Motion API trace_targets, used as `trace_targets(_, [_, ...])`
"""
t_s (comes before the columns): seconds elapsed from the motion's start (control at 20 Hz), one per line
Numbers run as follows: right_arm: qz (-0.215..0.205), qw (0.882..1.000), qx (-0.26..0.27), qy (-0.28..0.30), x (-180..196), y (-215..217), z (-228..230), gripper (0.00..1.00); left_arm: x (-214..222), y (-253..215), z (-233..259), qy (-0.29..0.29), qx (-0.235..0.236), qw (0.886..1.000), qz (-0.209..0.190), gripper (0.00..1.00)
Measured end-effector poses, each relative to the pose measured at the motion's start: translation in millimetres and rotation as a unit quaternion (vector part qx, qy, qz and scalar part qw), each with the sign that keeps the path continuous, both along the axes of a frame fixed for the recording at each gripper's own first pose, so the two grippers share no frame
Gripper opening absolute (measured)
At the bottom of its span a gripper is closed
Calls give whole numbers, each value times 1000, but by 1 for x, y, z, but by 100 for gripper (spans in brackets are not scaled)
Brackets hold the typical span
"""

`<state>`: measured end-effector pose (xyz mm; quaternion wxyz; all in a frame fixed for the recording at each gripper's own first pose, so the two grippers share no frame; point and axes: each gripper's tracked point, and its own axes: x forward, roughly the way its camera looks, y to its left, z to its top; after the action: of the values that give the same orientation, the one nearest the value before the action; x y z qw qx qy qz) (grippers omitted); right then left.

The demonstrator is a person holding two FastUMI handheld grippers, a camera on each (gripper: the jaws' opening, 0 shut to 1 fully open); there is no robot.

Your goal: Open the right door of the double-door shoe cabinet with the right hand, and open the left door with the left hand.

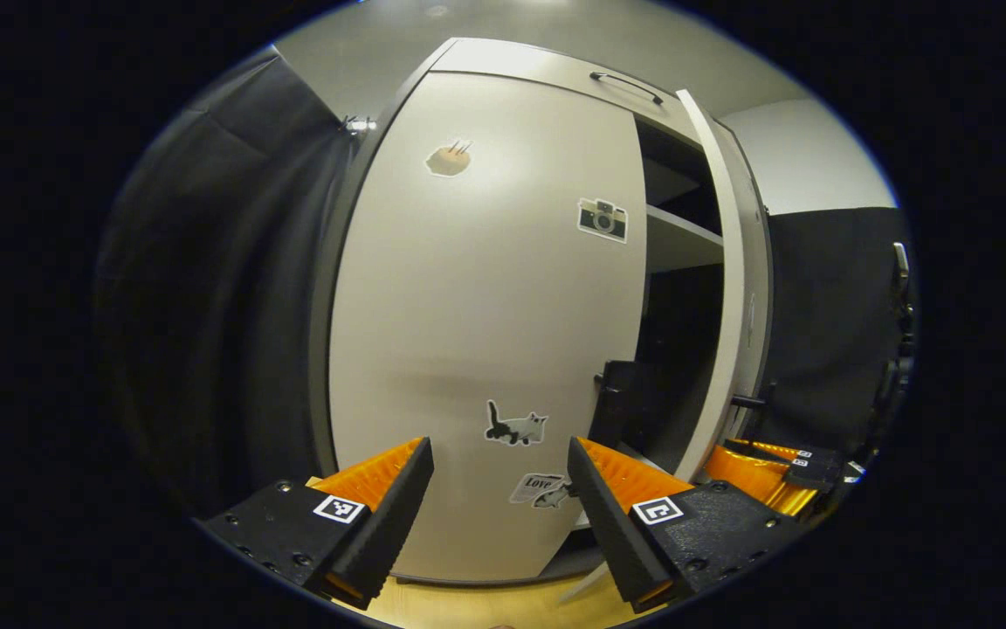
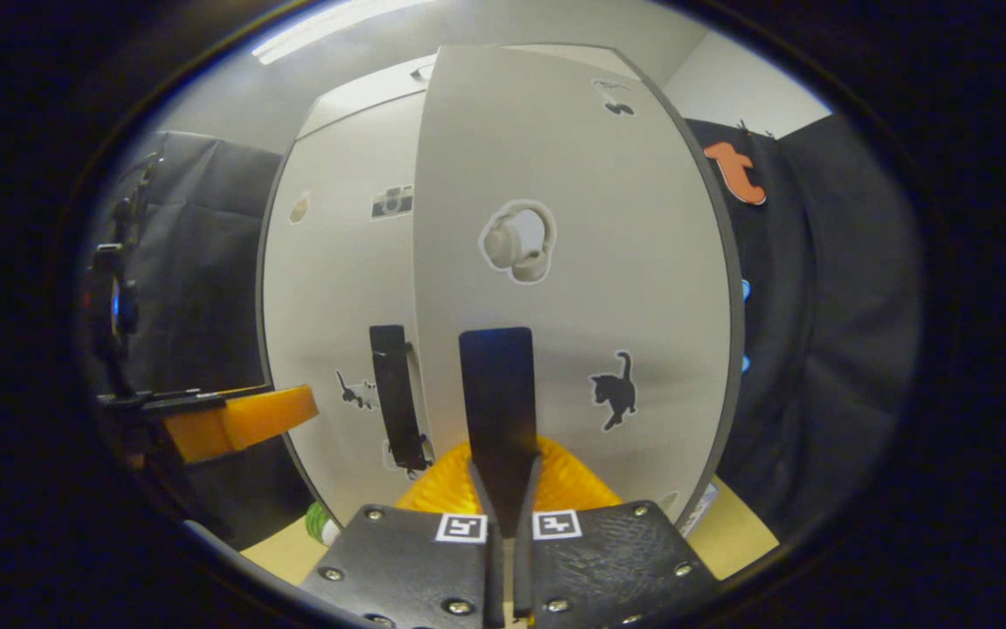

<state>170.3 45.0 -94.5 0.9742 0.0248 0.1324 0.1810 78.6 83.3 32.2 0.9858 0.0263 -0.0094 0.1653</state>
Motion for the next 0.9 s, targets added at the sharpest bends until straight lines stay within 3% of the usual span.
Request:
trace_targets(0.4, [-45,999,-12,-6,-21,-50,11,4,46,-42,-9,0,9,999,-33,95])
trace_targets(0.65, [-110,993,-35,-3,-22,-99,15,3,67,-44,-19,4,35,999,-12,96])
trace_targets(0.9, [-136,988,-64,-30,-11,-143,21,1,79,-26,-24,2,48,998,42,96])
